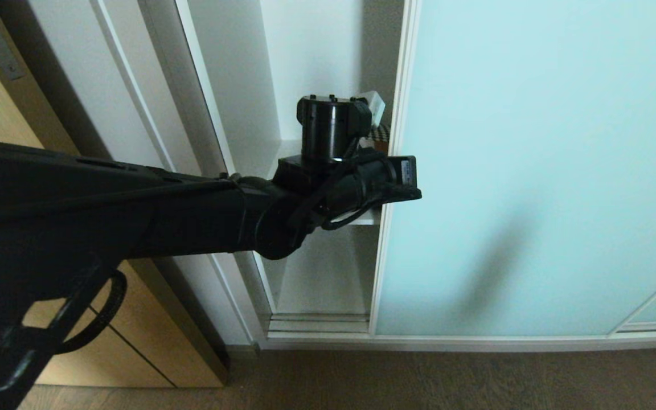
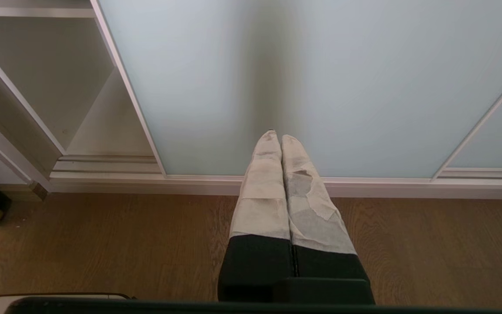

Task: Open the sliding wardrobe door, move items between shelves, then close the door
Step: Close the door

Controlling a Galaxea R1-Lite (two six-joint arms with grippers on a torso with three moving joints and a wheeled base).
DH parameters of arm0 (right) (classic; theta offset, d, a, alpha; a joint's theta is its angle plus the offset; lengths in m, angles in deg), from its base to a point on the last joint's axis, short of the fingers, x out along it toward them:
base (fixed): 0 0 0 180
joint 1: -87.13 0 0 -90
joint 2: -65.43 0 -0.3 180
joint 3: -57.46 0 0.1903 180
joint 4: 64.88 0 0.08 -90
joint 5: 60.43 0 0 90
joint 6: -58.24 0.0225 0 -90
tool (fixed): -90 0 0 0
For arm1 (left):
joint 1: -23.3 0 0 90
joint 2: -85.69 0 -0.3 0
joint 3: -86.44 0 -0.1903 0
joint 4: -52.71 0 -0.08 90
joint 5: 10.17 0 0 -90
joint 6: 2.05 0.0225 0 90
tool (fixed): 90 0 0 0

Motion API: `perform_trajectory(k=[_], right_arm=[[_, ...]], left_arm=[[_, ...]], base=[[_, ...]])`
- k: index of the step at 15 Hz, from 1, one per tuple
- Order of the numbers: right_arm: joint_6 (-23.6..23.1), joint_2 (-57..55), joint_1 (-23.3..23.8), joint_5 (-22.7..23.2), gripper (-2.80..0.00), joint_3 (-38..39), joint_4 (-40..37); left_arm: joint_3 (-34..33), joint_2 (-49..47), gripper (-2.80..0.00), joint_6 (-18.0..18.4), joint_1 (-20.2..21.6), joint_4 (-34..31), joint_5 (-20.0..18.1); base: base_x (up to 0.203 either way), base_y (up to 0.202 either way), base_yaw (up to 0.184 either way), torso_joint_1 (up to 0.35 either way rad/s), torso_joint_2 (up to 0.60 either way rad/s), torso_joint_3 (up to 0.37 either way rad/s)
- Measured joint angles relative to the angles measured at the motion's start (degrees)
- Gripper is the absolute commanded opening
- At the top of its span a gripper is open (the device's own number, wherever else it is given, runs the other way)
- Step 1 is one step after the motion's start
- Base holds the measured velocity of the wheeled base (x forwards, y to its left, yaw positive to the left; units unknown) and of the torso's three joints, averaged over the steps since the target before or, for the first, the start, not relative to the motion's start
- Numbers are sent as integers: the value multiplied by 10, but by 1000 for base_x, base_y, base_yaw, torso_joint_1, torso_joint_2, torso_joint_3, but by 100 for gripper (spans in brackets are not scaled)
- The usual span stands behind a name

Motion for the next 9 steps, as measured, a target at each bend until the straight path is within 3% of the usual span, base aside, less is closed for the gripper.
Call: perform_trajectory(k=[3,9], right_arm=[[0,0,0,0,-280,0,0],[0,0,0,0,-280,0,0]], left_arm=[[33,-37,-280,-6,1,-2,-25],[106,-102,-280,-7,5,-7,-29]], base=[[0,0,0,0,0,0],[0,0,0,0,0,0]])
